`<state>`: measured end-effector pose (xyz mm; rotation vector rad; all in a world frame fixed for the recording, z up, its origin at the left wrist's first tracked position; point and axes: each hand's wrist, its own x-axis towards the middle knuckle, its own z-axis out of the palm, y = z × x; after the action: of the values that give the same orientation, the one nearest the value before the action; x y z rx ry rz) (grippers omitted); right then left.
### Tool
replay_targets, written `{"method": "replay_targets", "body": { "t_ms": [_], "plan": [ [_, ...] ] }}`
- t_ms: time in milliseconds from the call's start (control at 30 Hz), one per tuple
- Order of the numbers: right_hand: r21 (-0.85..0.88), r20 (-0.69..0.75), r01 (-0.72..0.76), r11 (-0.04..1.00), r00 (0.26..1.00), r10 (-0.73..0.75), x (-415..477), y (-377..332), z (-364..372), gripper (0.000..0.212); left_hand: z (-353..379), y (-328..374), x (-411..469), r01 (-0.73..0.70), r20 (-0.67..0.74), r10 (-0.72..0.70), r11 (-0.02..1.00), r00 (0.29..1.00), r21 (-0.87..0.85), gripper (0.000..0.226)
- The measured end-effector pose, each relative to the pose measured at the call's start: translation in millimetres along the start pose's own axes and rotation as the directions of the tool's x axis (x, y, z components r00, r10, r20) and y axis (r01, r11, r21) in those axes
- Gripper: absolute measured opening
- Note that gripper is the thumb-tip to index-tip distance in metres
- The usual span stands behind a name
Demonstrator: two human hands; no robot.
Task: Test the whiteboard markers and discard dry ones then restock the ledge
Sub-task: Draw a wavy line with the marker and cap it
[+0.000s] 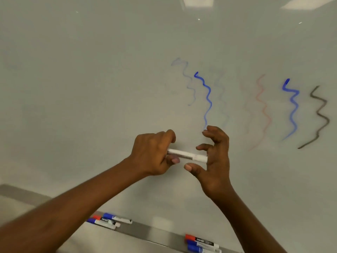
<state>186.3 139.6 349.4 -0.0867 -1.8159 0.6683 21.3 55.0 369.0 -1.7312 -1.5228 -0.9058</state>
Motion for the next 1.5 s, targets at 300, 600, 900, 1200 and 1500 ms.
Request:
{"method": "replay_targets", "body": {
  "t_ms": [300,600,900,1200,1500],
  "plan": [
    [-0.465,0.328,0.354,0.811,0.92,-0.213,-17,21,95,0.03,-6,-61,-68,0.074,0.015,-0.079,0.969,0.997,0.235,0.076],
    [-0.543,0.418,0.267,0.796,0.908,-0.02,-75,66,188,0.041,8,-119,-153,0.121,0.347,-0.207,0.96,0.915,0.253,0.08],
    [-0.527,0.432,0.044,0.849,0.874,0.222,-178,122,257,0.03,18,-160,-277,0.147,0.738,-0.37,0.925,0.564,0.352,0.091],
    [-0.569,0.467,-0.151,0.809,0.75,0.468,-246,162,319,0.039,35,-211,-356,0.131,0.89,-0.421,0.906,0.177,0.402,0.096],
    [-0.605,0.477,-0.157,0.781,0.714,0.513,-275,181,352,0.036,62,-220,-378,0.149,0.919,-0.371,0.924,0.133,0.351,0.094]
  ]
}}
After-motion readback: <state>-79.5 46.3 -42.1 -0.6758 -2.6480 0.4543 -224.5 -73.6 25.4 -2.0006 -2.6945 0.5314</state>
